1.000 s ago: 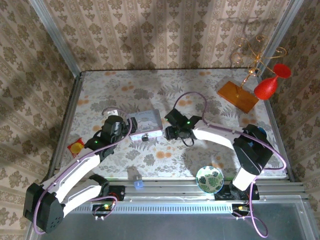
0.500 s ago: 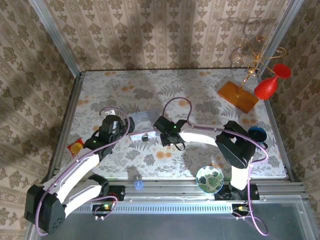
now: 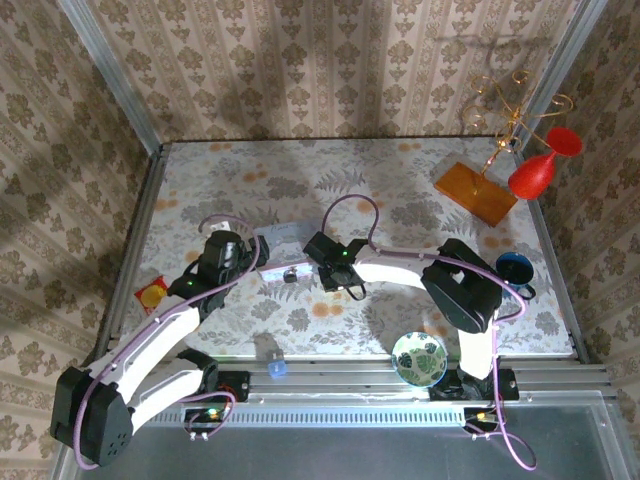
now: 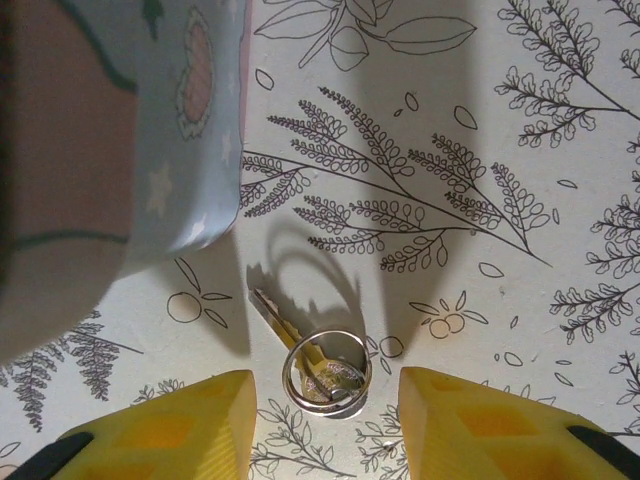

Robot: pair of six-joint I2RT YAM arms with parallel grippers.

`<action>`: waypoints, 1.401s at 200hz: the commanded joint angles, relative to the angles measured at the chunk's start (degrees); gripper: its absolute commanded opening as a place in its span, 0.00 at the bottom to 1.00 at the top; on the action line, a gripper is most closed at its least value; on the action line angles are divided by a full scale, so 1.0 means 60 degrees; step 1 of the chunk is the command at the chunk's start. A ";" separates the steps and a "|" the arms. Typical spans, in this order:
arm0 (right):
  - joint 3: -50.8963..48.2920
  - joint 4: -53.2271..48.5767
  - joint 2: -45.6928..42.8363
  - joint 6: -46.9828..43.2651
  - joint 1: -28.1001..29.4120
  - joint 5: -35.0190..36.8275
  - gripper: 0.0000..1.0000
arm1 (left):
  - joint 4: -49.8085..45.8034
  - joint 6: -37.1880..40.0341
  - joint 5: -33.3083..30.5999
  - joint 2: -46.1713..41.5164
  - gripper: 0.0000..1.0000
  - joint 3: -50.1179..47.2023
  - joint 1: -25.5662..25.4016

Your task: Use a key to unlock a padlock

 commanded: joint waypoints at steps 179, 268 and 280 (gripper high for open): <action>-0.0130 -0.0500 -0.0518 0.0037 0.0038 0.0467 0.21 | 0.0277 -0.0136 0.0130 0.0051 1.00 -0.0116 0.0111; 0.0532 -0.1119 -0.0239 -0.0189 0.0061 0.0973 0.26 | 0.0350 -0.0078 0.0127 0.0157 1.00 -0.0028 0.0120; 0.0672 -0.1187 -0.0145 -0.0252 0.0084 0.1032 0.26 | 0.0350 -0.0078 0.0137 0.0174 1.00 -0.0013 0.0131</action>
